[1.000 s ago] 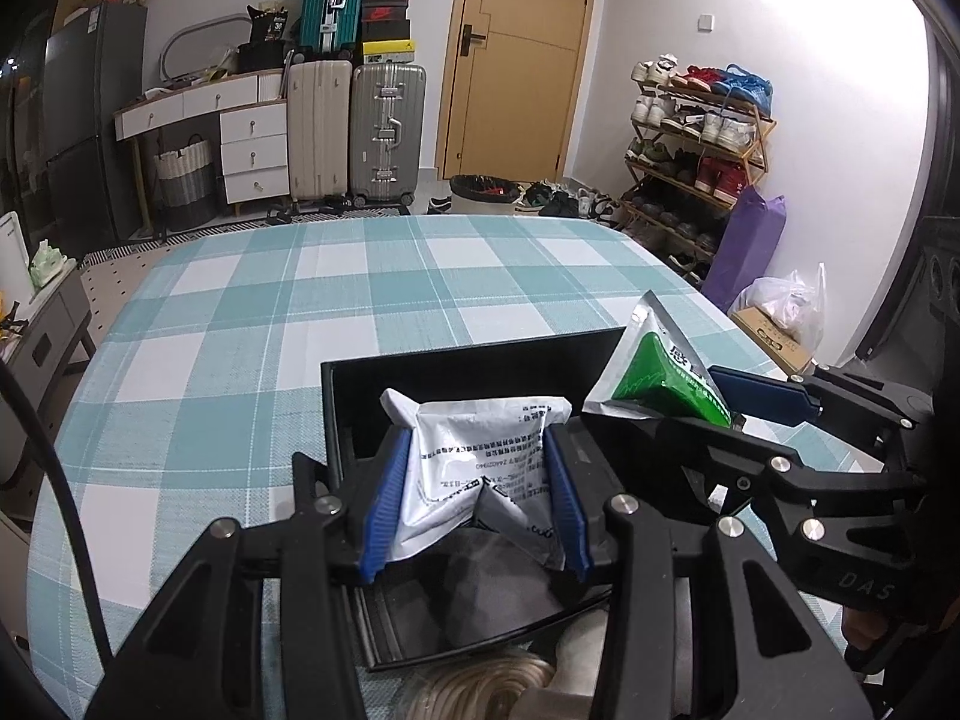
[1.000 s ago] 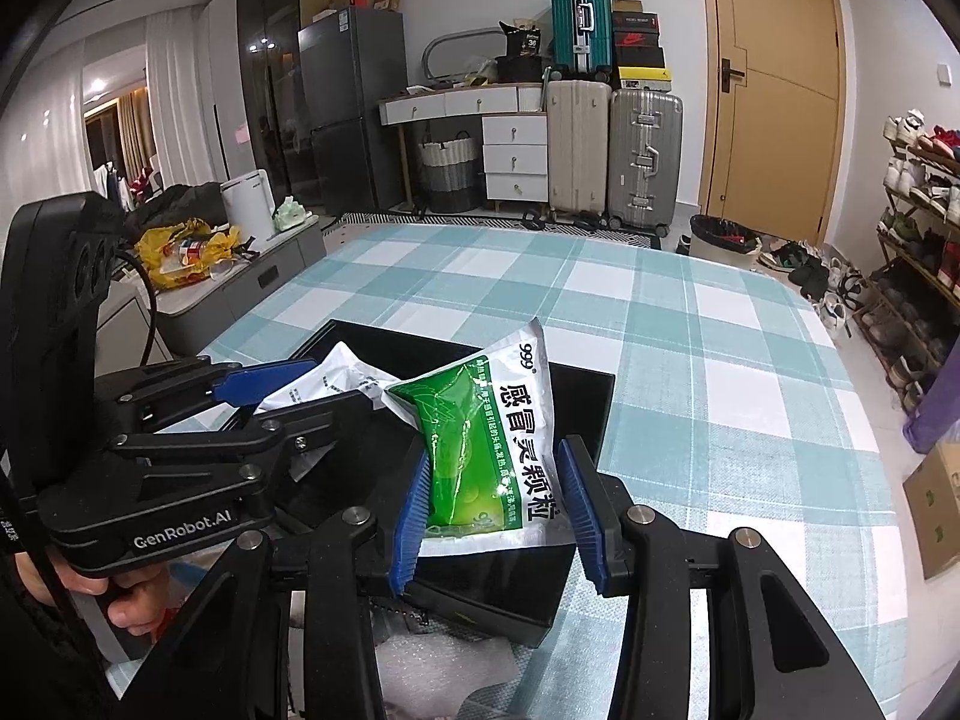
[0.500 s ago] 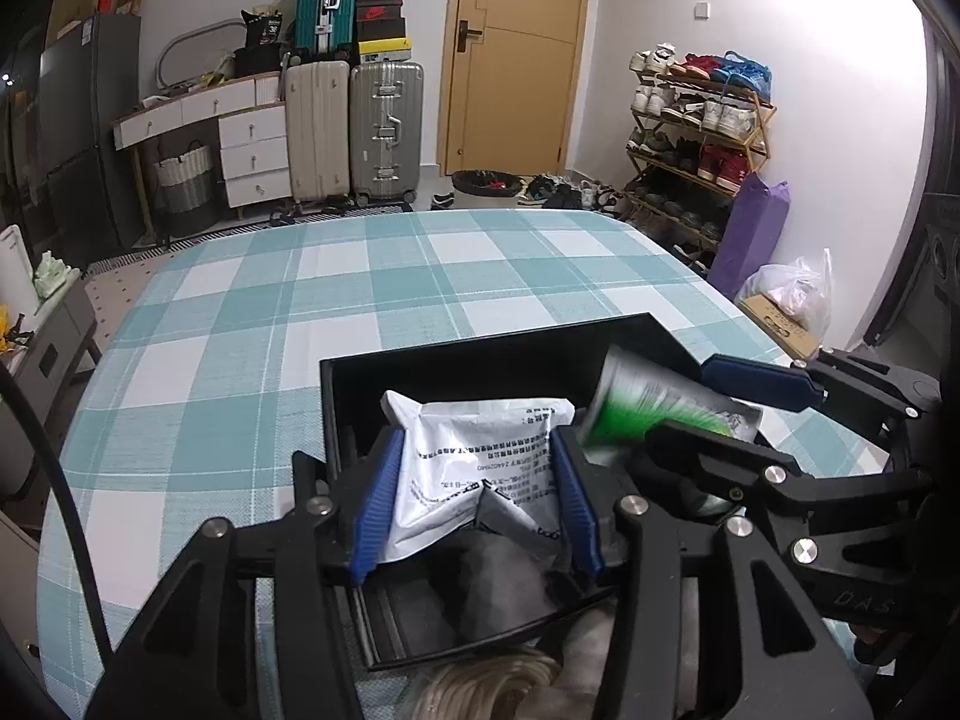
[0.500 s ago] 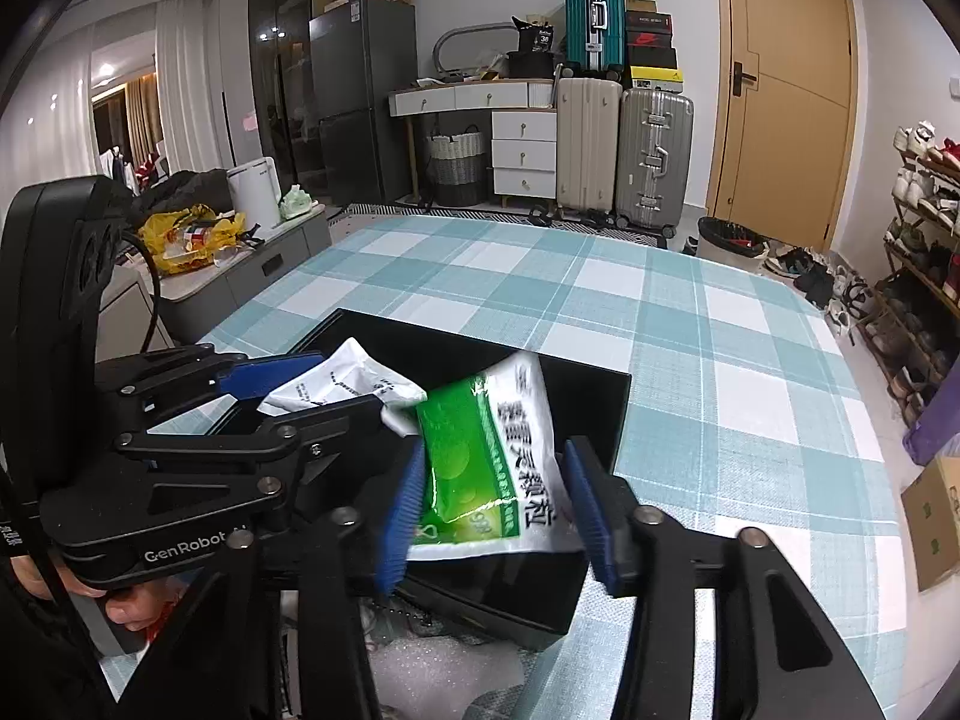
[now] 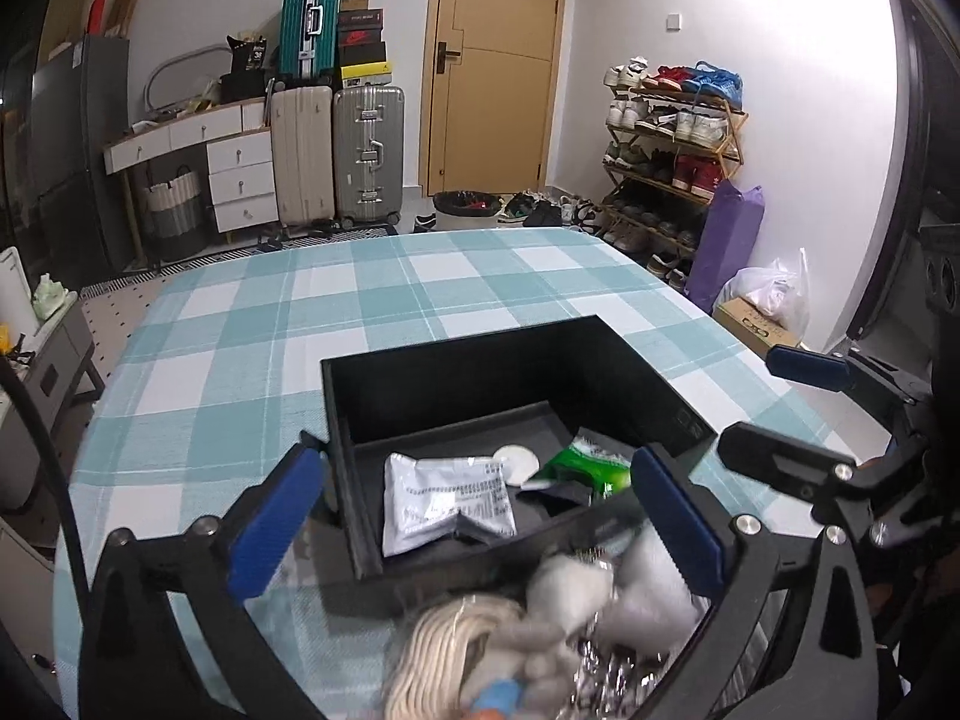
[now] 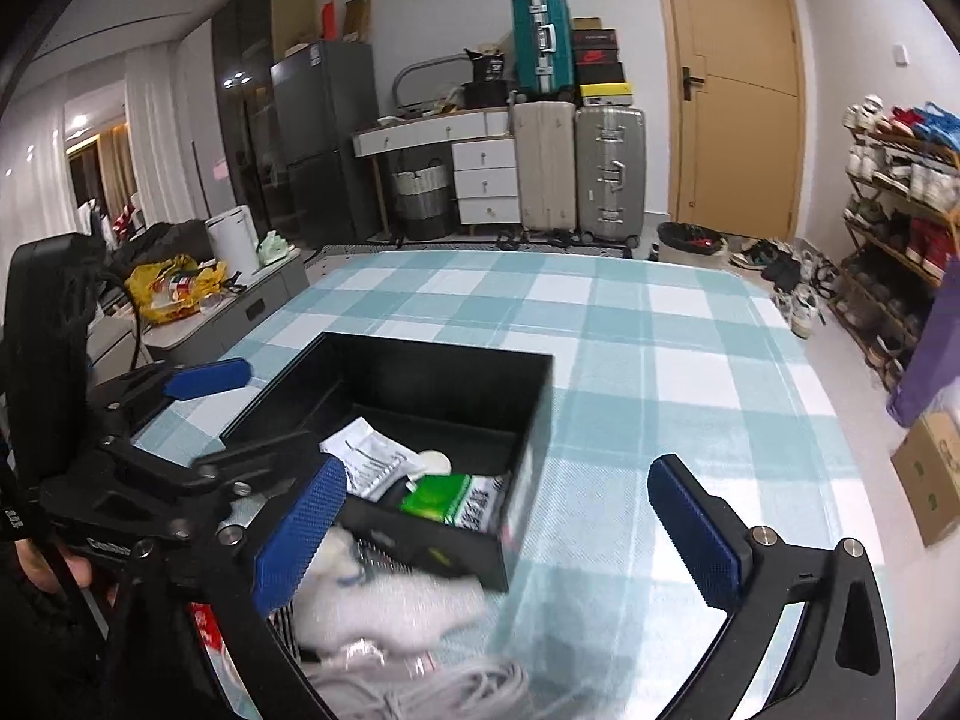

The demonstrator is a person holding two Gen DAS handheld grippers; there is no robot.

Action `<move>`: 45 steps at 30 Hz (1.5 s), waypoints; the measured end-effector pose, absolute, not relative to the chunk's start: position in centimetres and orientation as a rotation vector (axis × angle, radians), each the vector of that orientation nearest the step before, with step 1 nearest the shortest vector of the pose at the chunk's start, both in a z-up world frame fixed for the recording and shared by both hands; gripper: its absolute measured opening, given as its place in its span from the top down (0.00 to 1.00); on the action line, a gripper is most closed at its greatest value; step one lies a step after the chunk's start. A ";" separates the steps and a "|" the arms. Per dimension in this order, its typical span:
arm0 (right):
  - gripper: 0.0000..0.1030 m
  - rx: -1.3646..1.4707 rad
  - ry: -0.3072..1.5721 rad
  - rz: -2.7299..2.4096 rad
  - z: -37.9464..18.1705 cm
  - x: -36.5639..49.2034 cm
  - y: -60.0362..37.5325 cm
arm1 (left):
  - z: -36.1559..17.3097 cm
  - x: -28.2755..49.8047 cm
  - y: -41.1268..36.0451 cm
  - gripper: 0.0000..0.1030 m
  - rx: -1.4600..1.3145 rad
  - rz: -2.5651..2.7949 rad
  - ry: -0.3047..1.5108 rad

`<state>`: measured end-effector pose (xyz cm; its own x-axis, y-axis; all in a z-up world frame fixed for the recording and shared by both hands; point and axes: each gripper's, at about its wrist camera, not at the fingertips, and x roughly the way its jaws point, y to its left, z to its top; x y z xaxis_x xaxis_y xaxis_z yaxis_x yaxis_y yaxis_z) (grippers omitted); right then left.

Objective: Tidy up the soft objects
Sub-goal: 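Withdraw both grippers from the box back toward the pile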

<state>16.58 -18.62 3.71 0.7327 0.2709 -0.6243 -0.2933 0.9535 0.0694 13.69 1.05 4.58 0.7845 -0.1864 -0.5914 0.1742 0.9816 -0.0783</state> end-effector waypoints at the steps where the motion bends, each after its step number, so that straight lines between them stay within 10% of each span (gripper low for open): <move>1: 0.01 -0.029 0.684 0.307 3.7 16.3 -18.8 | 4.6 13.3 1.1 0.00 -0.012 -0.189 0.637; 45: 0.01 0.011 0.806 0.335 -0.3 7.2 -17.2 | 0.2 3.3 4.4 0.00 0.051 -0.169 0.727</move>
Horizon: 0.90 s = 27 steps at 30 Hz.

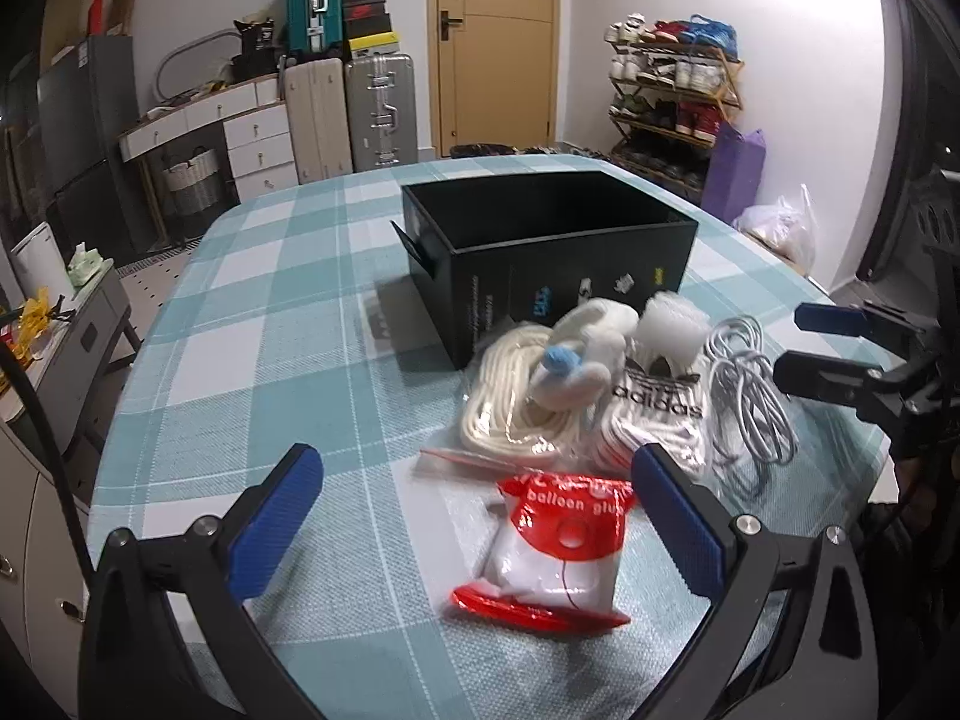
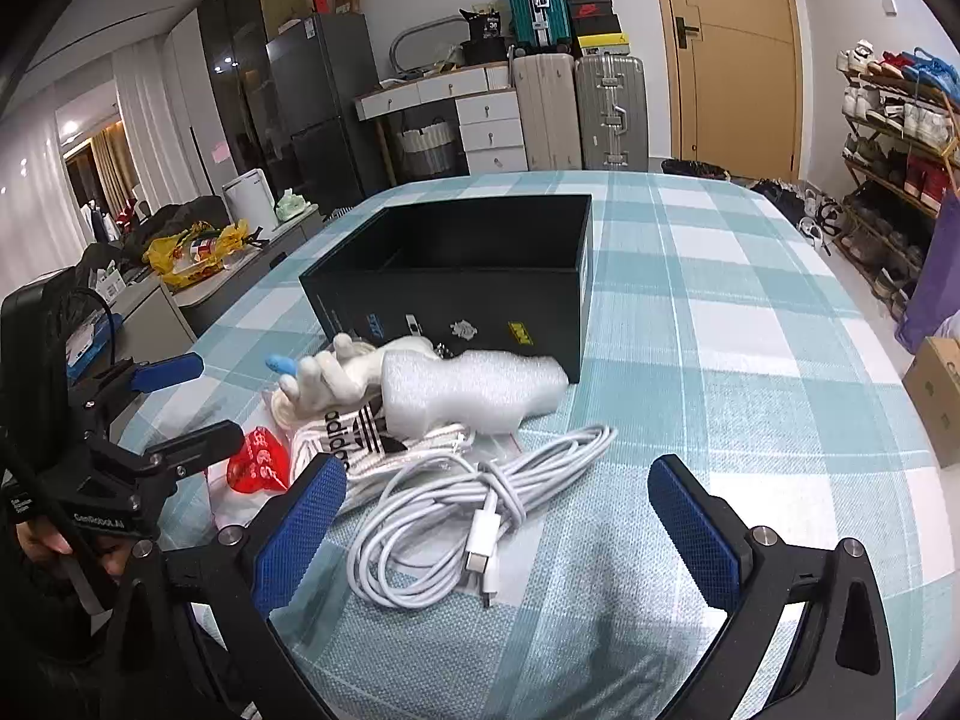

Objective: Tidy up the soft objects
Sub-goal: 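Withdraw both grippers from the box back toward the pile, then grasp the red balloon glue bag with the left gripper while the right gripper grasps the white cable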

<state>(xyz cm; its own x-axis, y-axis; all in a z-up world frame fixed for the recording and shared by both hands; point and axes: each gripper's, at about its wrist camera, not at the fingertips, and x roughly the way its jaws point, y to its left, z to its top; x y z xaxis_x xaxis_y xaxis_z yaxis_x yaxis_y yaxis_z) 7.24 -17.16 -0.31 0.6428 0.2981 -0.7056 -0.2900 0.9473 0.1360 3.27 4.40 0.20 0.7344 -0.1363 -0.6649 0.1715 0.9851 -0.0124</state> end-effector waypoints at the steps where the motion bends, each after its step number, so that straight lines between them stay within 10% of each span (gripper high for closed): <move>1: 0.01 0.011 0.808 0.336 -0.4 7.2 -17.1 | 0.1 3.2 4.3 0.00 0.057 -0.174 0.727; 27: 0.01 -0.011 0.901 0.378 -2.5 8.0 -15.4 | -2.1 2.4 3.8 0.00 0.054 -0.251 0.819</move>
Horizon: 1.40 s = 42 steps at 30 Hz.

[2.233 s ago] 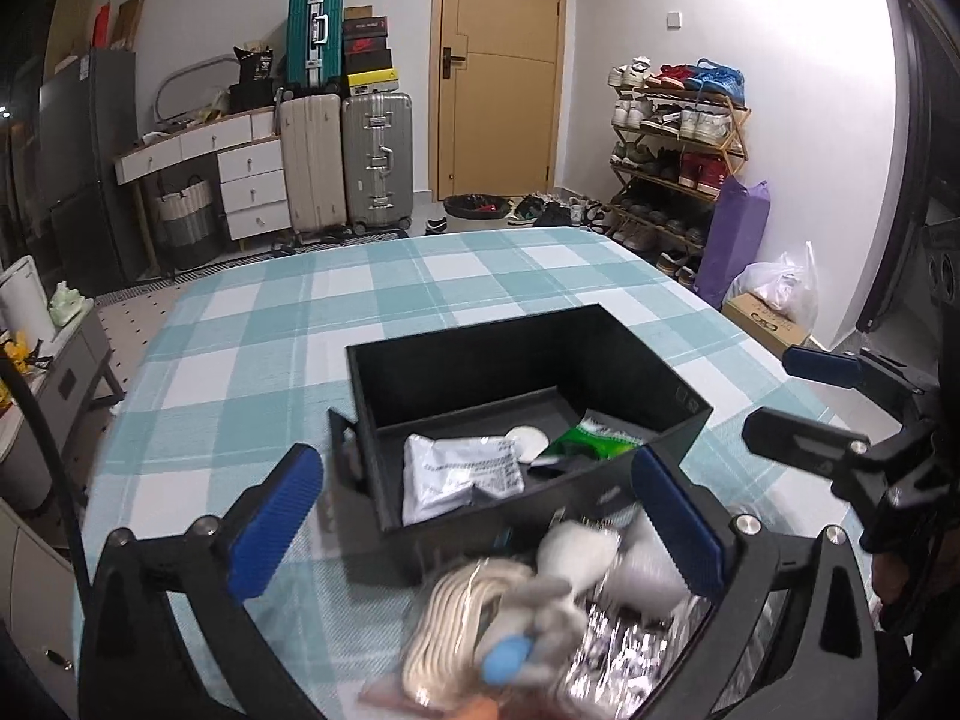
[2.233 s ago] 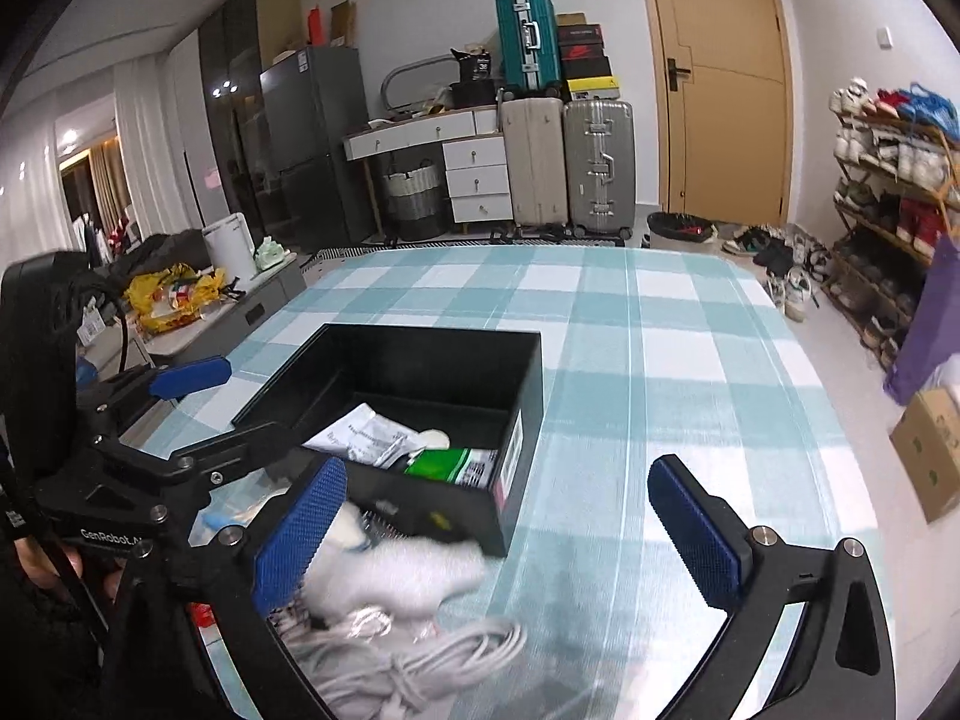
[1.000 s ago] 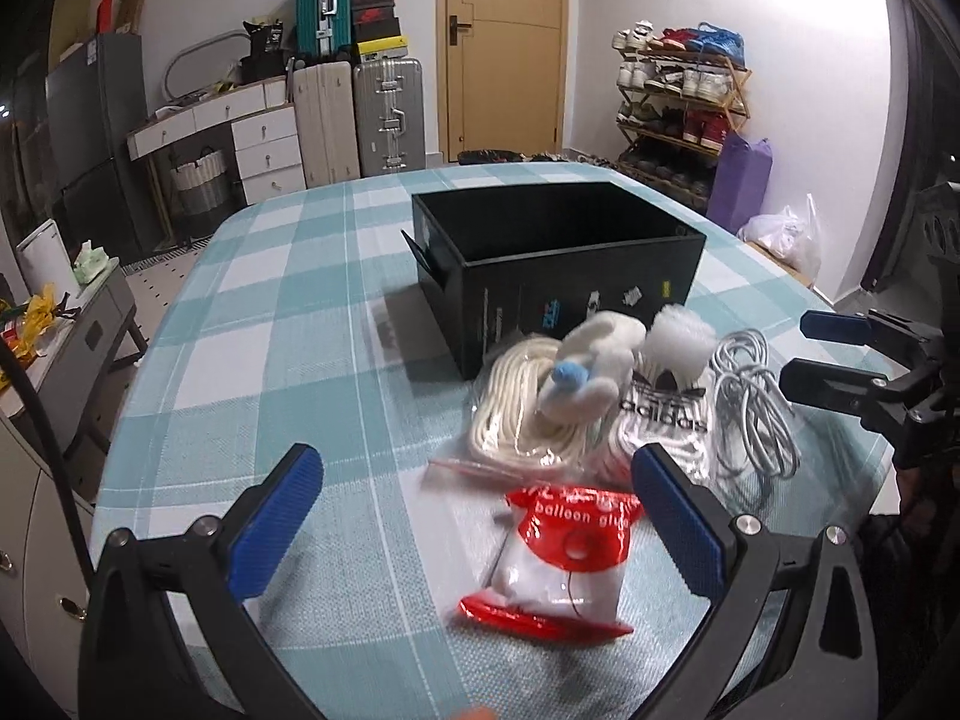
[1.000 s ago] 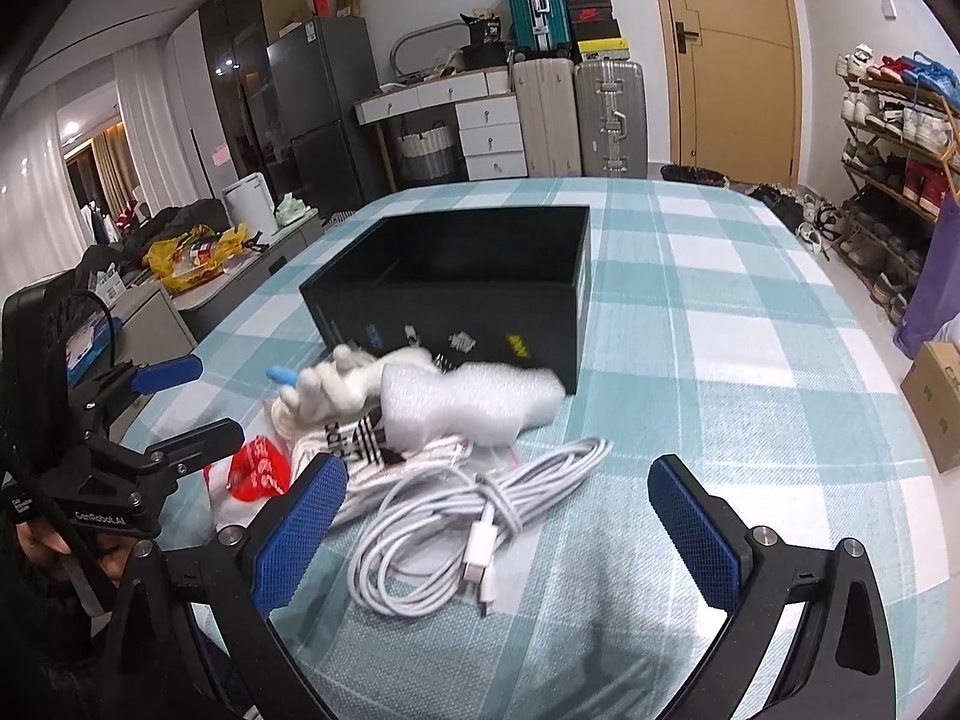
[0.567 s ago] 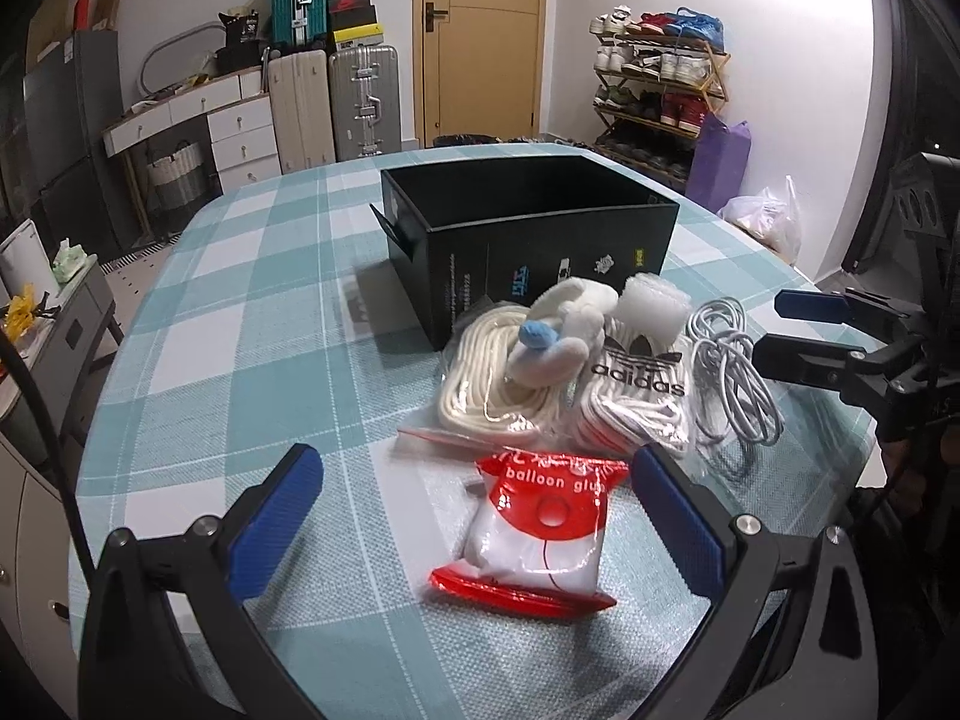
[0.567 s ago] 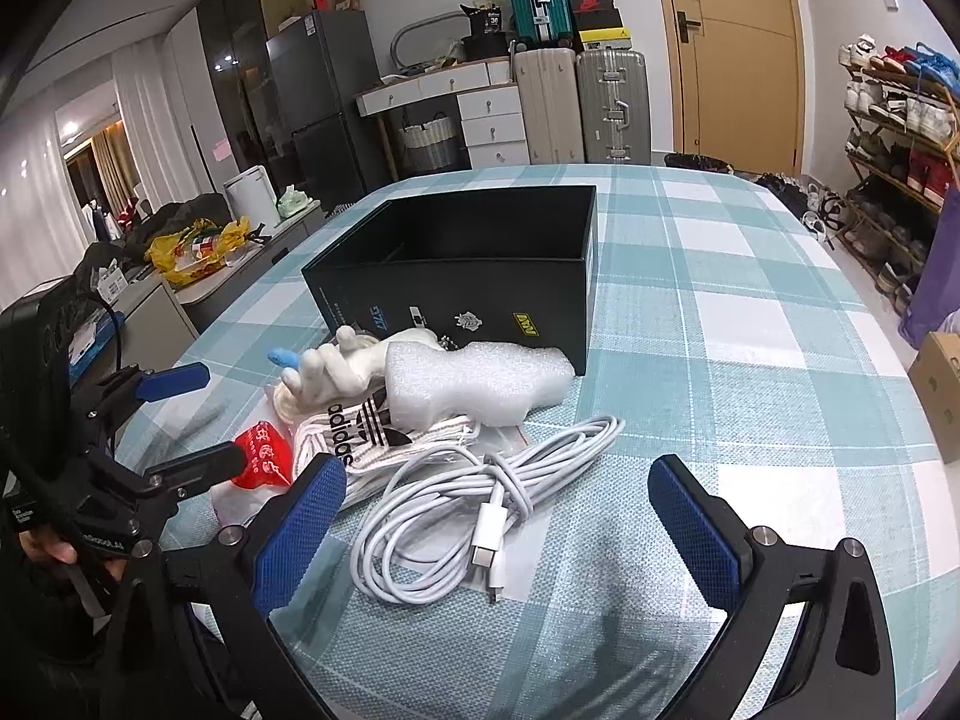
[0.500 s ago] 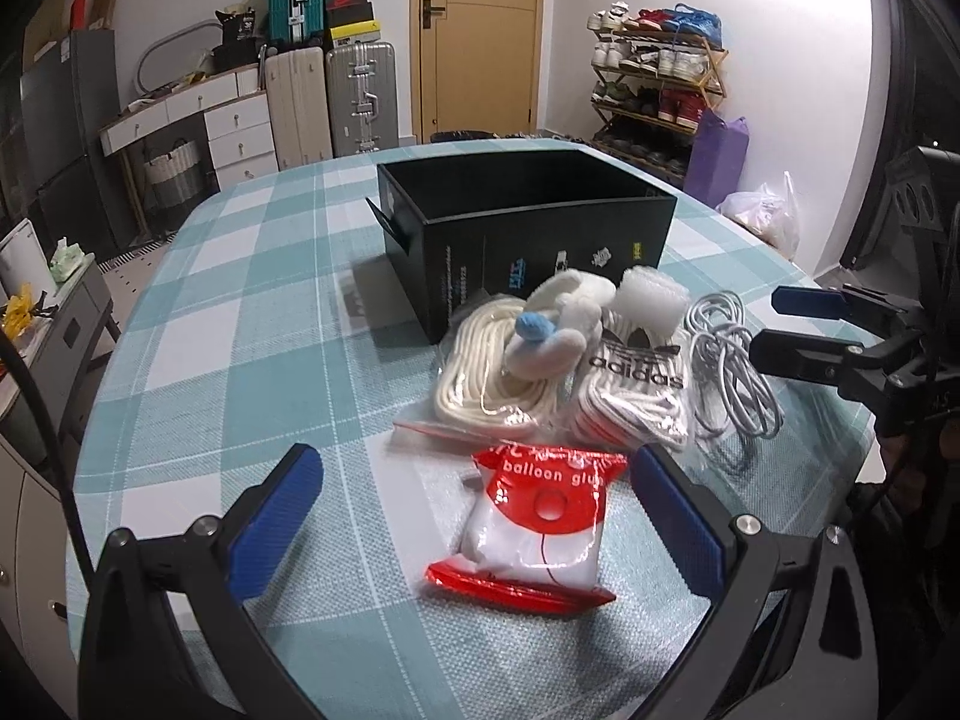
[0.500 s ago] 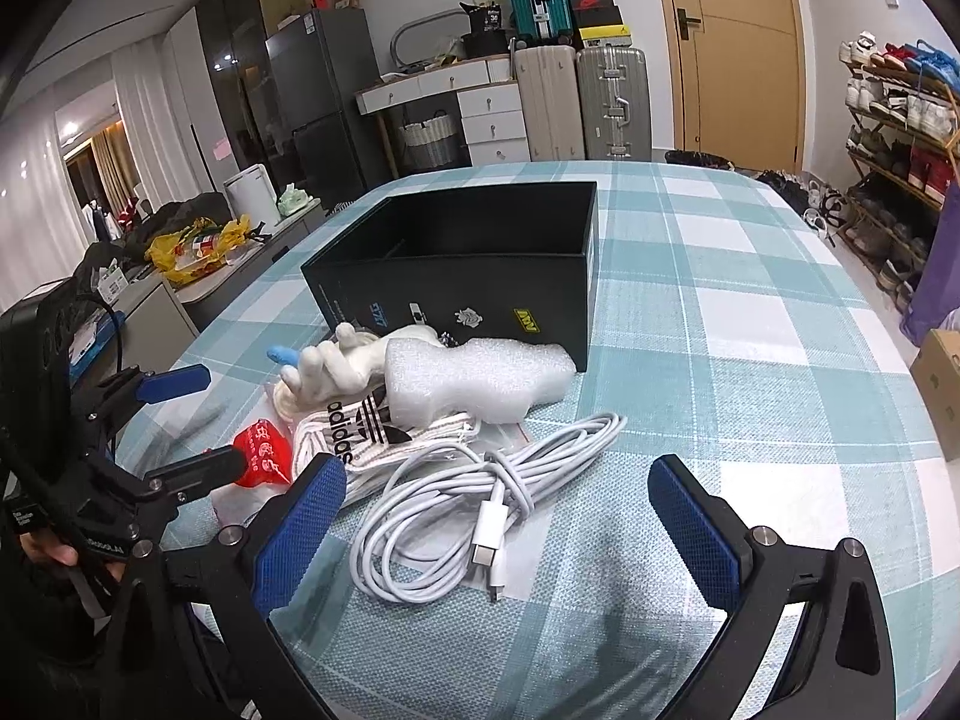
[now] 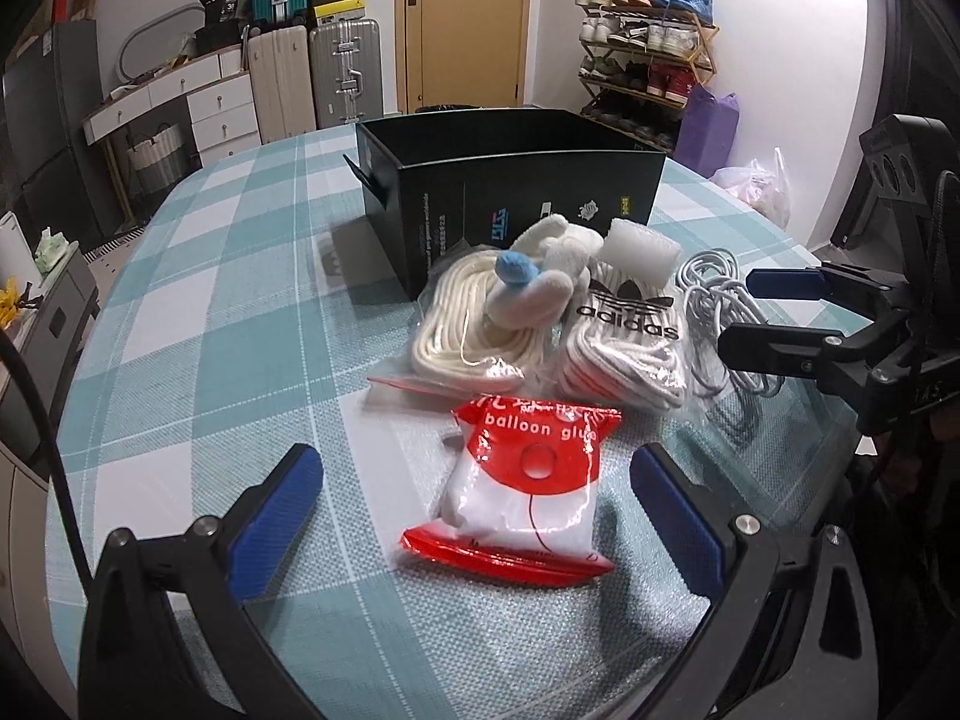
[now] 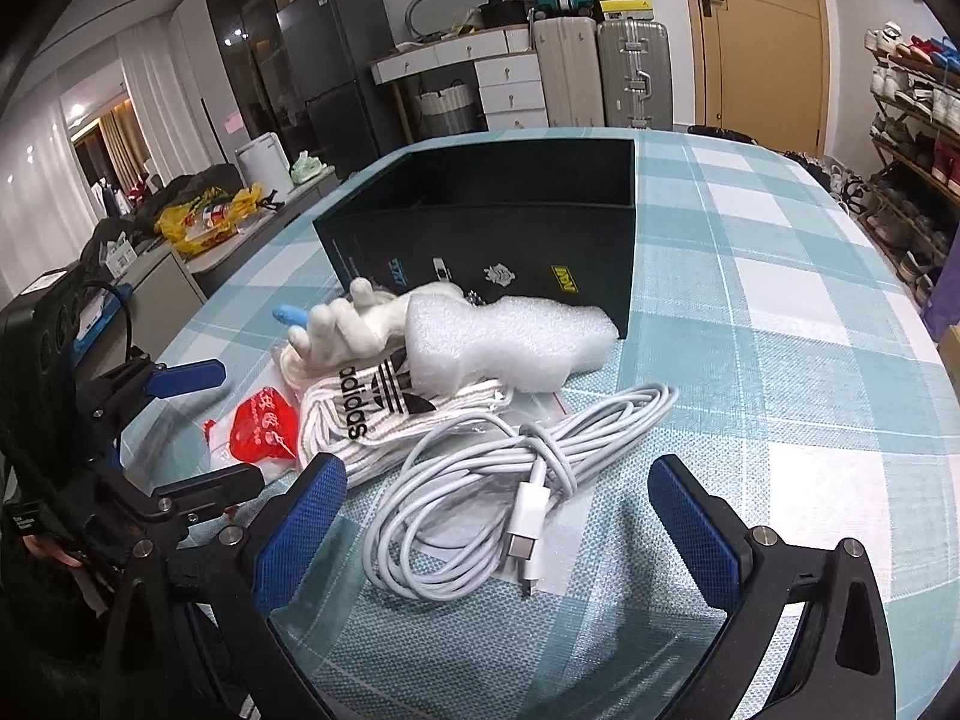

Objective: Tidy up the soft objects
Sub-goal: 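Grasp the red balloon glue bag with the left gripper while the right gripper grasps the white cable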

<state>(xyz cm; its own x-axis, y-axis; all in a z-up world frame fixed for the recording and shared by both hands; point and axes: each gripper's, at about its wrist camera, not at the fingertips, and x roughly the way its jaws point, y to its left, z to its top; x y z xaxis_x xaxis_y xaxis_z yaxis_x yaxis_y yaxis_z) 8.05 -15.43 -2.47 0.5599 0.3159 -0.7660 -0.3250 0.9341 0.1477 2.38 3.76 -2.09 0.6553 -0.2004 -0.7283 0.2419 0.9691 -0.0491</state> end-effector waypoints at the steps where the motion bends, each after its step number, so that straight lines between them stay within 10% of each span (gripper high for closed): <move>1: 0.01 -0.014 0.905 0.374 -2.5 8.1 -15.5 | -2.2 2.4 3.7 0.00 0.054 -0.252 0.821; 29: 0.05 -0.010 0.893 0.335 -2.4 7.4 -18.3 | -2.4 2.6 3.6 0.02 0.036 -0.267 0.838; 42: 0.29 0.003 0.932 0.359 -3.3 9.0 -17.7 | -2.4 2.2 3.1 0.24 0.054 -0.304 0.843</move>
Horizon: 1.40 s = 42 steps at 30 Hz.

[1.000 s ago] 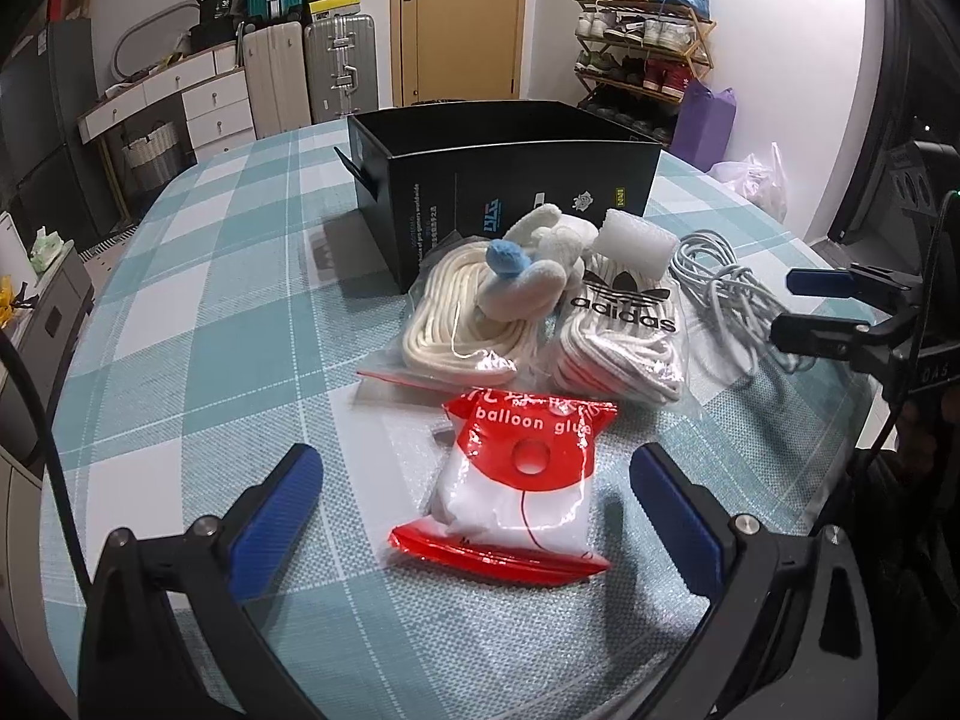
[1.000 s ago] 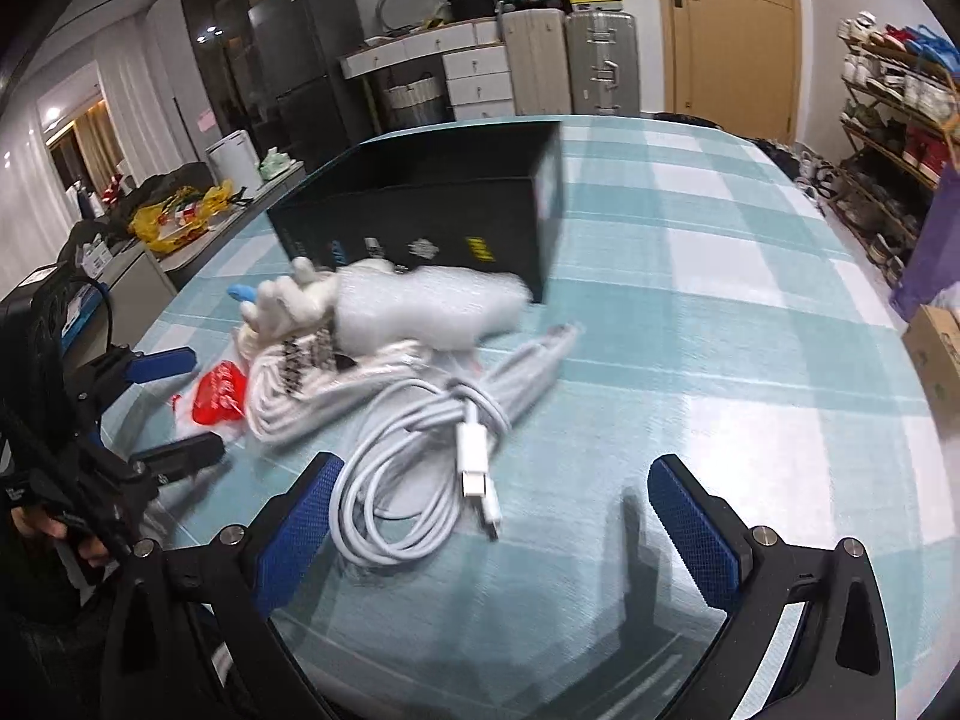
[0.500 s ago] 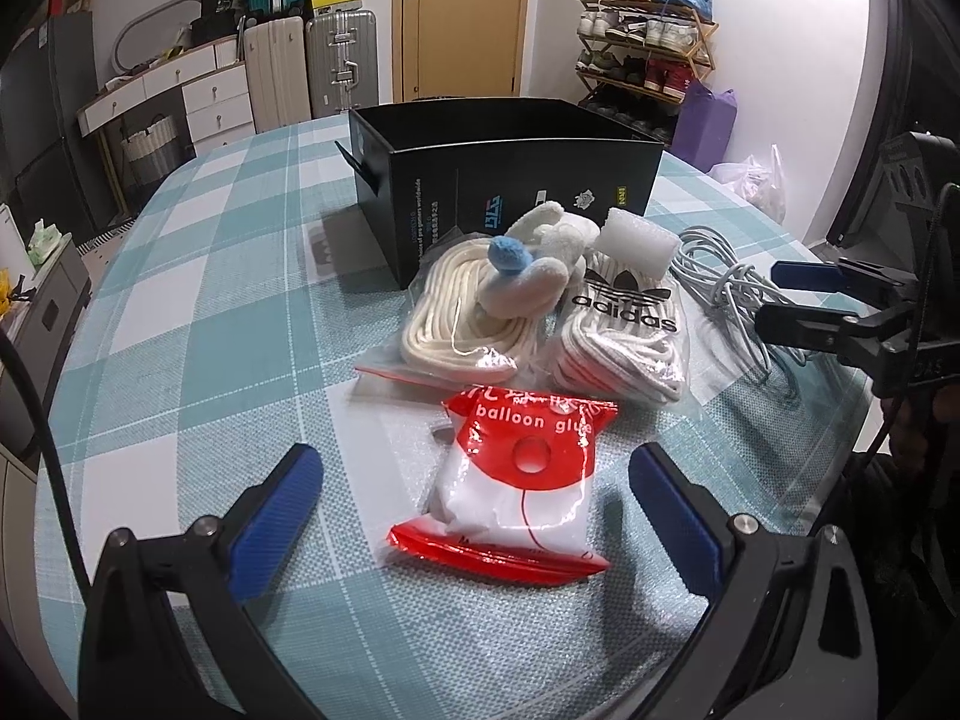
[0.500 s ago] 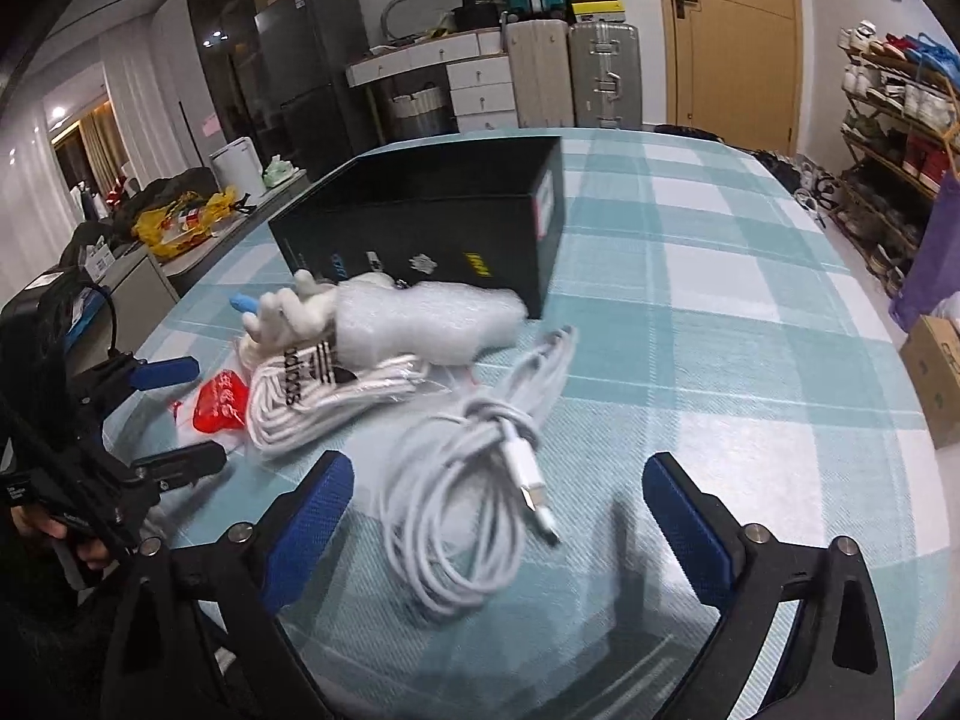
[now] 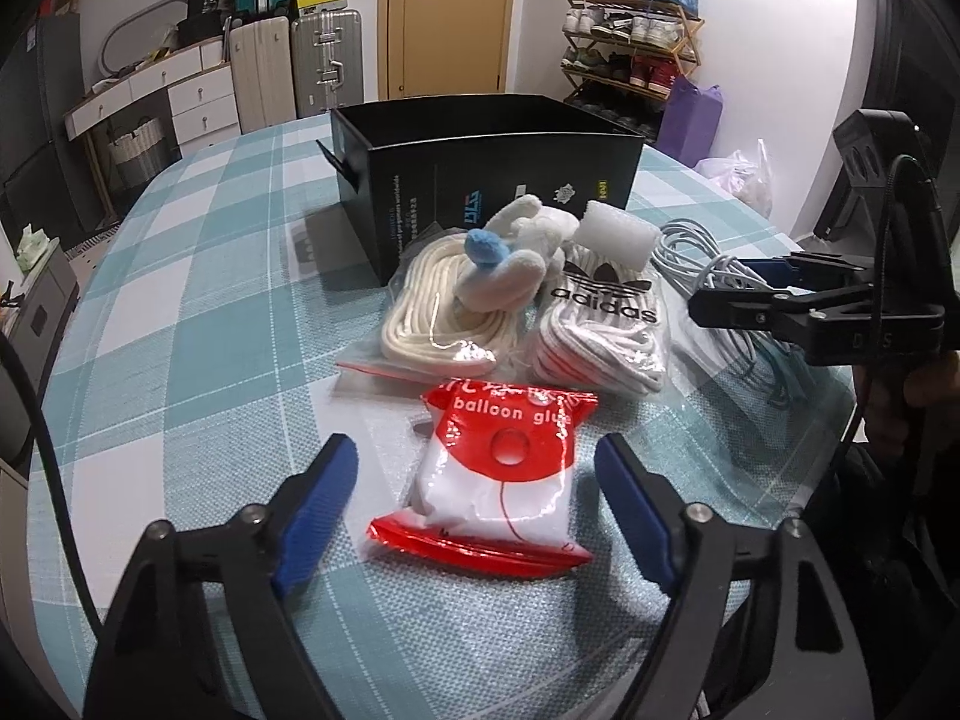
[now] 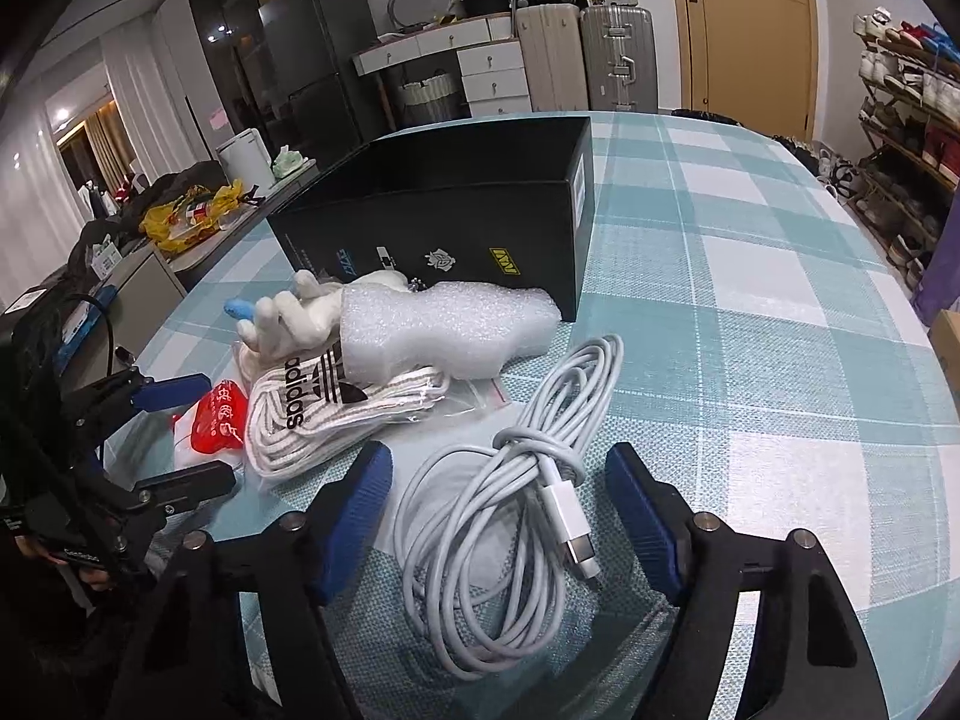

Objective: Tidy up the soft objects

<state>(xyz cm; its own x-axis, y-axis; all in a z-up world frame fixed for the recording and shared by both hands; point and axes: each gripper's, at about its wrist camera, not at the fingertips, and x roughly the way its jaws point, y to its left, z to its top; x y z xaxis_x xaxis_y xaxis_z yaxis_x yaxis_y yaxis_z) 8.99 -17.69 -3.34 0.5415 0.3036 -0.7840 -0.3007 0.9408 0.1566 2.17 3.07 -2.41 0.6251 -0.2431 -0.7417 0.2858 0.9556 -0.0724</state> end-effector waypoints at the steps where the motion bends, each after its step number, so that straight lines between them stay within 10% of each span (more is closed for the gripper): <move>1: 0.33 0.007 0.935 0.361 -3.4 9.0 -17.7 | -2.4 2.1 2.9 0.28 0.062 -0.305 0.842; 9: 0.41 0.020 0.937 0.373 -3.5 9.0 -17.9 | -1.9 1.9 3.0 0.58 0.047 -0.344 0.846; 42: 0.70 0.074 0.861 0.405 -1.8 6.6 -19.3 | 0.1 1.4 4.1 0.59 -0.034 -0.321 0.779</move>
<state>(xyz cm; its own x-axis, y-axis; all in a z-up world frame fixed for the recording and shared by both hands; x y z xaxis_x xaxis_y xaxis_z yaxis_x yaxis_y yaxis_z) 6.60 -19.35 -1.75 0.5807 0.3755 -0.7224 -0.3162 0.9216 0.2249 1.36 4.13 0.08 0.6657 -0.2964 -0.6849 0.2717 0.9510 -0.1474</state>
